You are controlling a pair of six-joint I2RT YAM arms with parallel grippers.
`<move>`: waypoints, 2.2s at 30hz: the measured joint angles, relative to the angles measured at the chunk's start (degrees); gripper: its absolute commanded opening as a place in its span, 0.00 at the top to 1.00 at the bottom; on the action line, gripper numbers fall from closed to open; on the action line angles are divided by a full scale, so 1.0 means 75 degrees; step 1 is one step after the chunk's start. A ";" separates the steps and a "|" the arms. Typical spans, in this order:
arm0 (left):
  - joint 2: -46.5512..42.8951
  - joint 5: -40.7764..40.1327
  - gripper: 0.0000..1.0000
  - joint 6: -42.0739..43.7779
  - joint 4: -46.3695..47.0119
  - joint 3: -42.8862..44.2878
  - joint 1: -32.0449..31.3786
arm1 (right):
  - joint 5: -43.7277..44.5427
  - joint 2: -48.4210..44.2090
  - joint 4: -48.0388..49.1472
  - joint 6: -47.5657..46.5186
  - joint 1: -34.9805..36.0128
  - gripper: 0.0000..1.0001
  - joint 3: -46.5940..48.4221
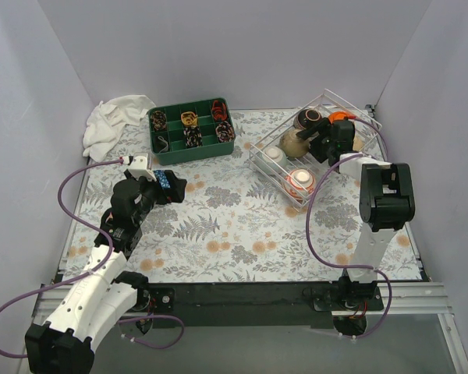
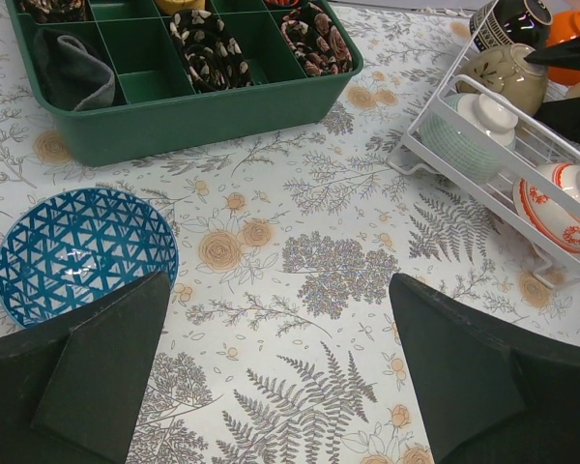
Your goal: Unload the bowls from the dish rack
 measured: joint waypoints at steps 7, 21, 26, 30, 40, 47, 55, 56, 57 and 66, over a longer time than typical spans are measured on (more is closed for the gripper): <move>0.0000 0.0035 0.02 -0.0003 0.0000 0.0000 0.0000 | 0.0157 -0.0539 0.0041 -0.0140 -0.0020 0.81 -0.0542; -0.0003 0.0090 0.02 0.0000 0.0003 -0.0003 0.0000 | 0.0236 -0.2002 0.0166 -0.1017 -0.0079 0.91 -0.0886; -0.0003 0.0093 0.02 0.0006 0.0006 -0.0003 -0.0003 | 0.0152 -0.2002 0.0102 -0.1317 -0.0017 0.81 -0.1105; -0.0006 0.0064 0.02 0.0050 0.0006 -0.0029 0.0000 | 0.0163 -0.2119 -0.0026 -0.1693 -0.0041 0.73 -0.1530; -0.0099 -0.0262 0.02 0.0169 0.0032 -0.0119 -0.0015 | -0.0073 -0.2704 -0.0708 -0.2815 -0.0114 0.44 -0.1402; -0.0216 -0.0189 0.02 0.0137 0.0044 -0.0119 -0.0015 | -0.0076 -0.2608 -0.1131 -0.3442 -0.0114 0.36 -0.0906; -0.0219 -0.0134 0.02 0.0108 0.0041 -0.0119 -0.0015 | 0.0490 -0.1722 -0.1923 -0.3643 -0.0114 0.36 0.0367; -0.0219 -0.0128 0.02 0.0108 0.0041 -0.0119 -0.0015 | 0.0539 -0.1620 -0.1985 -0.3654 -0.0114 0.37 0.0487; -0.0219 -0.0125 0.02 0.0108 0.0041 -0.0119 -0.0015 | 0.0568 -0.1489 -0.2098 -0.3672 -0.0114 0.37 0.0635; -0.0219 -0.0117 0.02 0.0108 0.0038 -0.0119 -0.0015 | 0.0694 -0.0670 -0.2731 -0.3707 -0.0114 0.43 0.1256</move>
